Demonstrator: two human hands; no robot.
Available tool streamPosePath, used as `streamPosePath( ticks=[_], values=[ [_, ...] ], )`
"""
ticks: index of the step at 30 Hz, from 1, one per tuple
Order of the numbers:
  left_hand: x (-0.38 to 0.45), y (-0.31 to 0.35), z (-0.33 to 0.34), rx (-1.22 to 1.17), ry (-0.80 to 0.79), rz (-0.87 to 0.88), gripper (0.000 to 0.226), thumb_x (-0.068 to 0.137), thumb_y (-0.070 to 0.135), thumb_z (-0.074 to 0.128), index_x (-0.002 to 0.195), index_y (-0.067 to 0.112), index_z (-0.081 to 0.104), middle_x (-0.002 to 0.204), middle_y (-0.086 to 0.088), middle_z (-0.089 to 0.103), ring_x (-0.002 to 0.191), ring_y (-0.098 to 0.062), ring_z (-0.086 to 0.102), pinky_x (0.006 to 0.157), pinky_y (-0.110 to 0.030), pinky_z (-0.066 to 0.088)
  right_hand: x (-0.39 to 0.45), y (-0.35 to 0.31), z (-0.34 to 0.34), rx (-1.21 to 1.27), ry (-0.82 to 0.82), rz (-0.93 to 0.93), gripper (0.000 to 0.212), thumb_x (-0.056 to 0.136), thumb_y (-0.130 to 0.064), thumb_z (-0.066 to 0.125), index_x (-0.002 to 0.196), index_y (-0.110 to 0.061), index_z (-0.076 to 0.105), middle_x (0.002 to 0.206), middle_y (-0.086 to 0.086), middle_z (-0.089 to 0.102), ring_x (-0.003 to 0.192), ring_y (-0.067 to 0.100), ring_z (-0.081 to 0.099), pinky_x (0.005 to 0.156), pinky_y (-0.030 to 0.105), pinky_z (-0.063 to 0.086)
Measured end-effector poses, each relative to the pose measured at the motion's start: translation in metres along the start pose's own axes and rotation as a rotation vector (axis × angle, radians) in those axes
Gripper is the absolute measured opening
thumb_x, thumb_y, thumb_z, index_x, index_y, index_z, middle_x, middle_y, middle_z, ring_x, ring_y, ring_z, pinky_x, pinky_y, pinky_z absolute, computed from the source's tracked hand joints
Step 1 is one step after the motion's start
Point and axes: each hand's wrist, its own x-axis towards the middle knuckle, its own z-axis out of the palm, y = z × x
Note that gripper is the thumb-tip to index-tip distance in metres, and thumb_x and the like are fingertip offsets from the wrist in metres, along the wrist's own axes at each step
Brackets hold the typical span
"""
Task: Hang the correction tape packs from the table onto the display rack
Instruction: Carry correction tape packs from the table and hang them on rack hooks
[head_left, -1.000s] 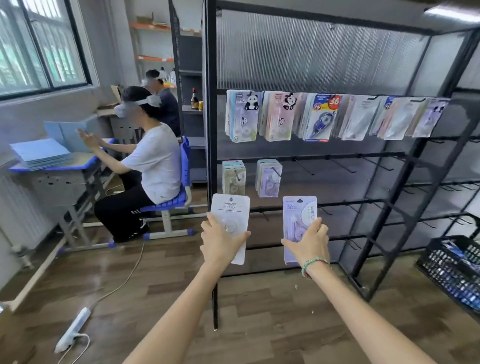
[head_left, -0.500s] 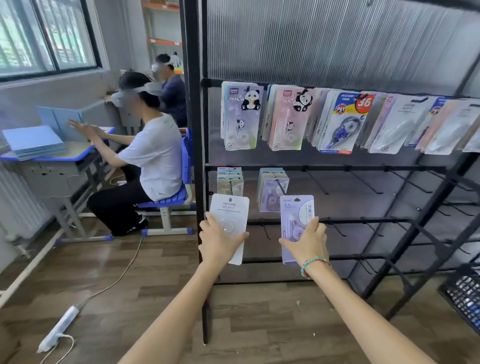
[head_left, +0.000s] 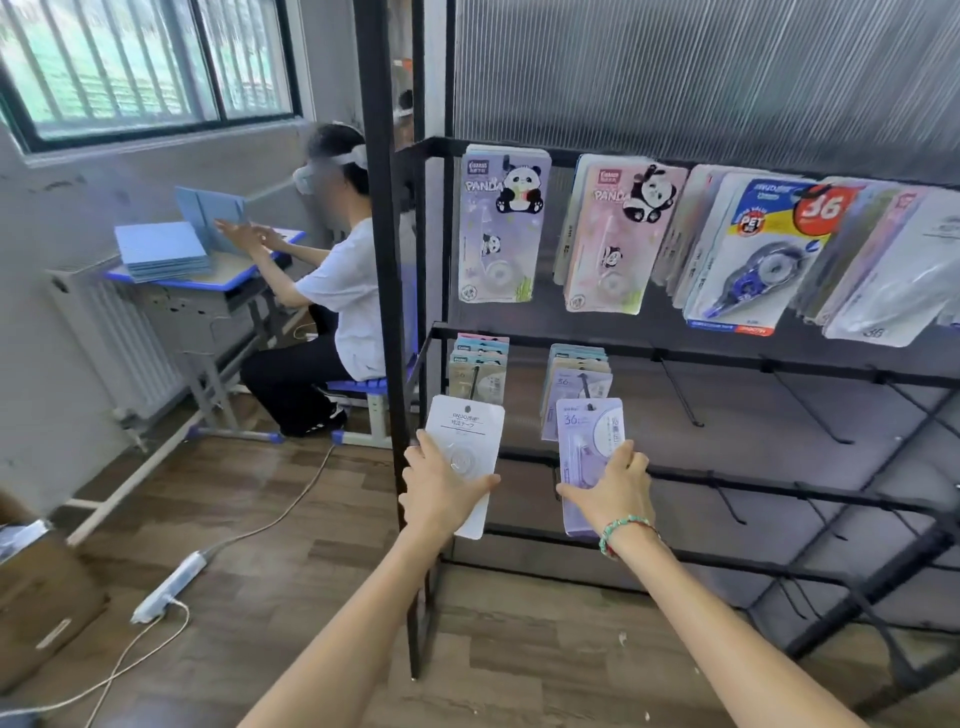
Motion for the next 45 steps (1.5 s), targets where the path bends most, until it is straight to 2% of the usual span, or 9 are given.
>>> streamPosePath(
  ticks=[7,17,26,33,37,45],
  values=[
    [0.006,0.001,0.010,-0.001,0.040,-0.033,0.119,0.066,0.051,0.082,0.148,0.010,0.008,0.138,-0.013,0.031,0.124,-0.035,0.040,0.098,-0.054,0.042,0.008,0.005,0.002,-0.001,-0.018,-0.058,0.108,0.079,-0.044,0.073,0.149,-0.002,0.003,0.138,0.013,0.027,0.122,0.026,0.039,0.086,0.031,0.046],
    [0.009,0.000,0.017,0.019,0.067,-0.022,0.116,0.065,0.050,0.083,0.146,0.008,0.012,0.133,-0.014,0.035,0.120,-0.035,0.043,0.095,-0.055,0.044,0.012,0.015,0.007,-0.020,-0.009,-0.032,0.112,0.075,-0.048,0.075,0.149,-0.002,0.005,0.137,0.012,0.027,0.122,0.028,0.038,0.087,0.038,0.046],
    [0.033,0.001,0.020,0.030,0.031,0.000,0.118,0.067,0.049,0.083,0.148,0.009,0.007,0.138,-0.015,0.032,0.125,-0.034,0.041,0.097,-0.049,0.043,0.026,0.011,0.016,0.015,-0.013,-0.004,0.112,0.075,-0.045,0.076,0.149,-0.002,0.004,0.137,0.013,0.027,0.123,0.027,0.037,0.091,0.036,0.045],
    [0.055,0.002,0.032,-0.026,0.018,0.013,0.134,0.061,0.042,0.088,0.152,0.013,-0.007,0.140,-0.021,0.028,0.128,-0.040,0.039,0.103,-0.052,0.041,0.047,0.003,0.031,0.119,0.000,0.041,0.118,0.074,-0.037,0.080,0.149,0.000,-0.003,0.139,0.014,0.026,0.125,0.029,0.035,0.096,0.034,0.041],
    [0.076,0.008,0.041,-0.069,0.008,0.017,0.132,0.066,0.039,0.087,0.151,0.011,-0.010,0.148,-0.024,0.020,0.136,-0.041,0.029,0.108,-0.054,0.034,0.065,-0.005,0.044,0.157,0.017,0.069,0.122,0.072,-0.038,0.081,0.149,0.000,-0.007,0.139,0.014,0.026,0.123,0.029,0.035,0.096,0.035,0.040],
    [0.099,0.013,0.059,-0.174,0.060,0.026,0.128,0.066,0.035,0.086,0.152,0.013,-0.006,0.146,-0.017,0.025,0.132,-0.038,0.031,0.103,-0.052,0.039,0.096,-0.001,0.056,0.183,0.107,0.067,0.123,0.069,-0.027,0.084,0.149,0.000,-0.005,0.133,0.014,0.030,0.116,0.029,0.038,0.097,0.034,0.040]
  ],
)
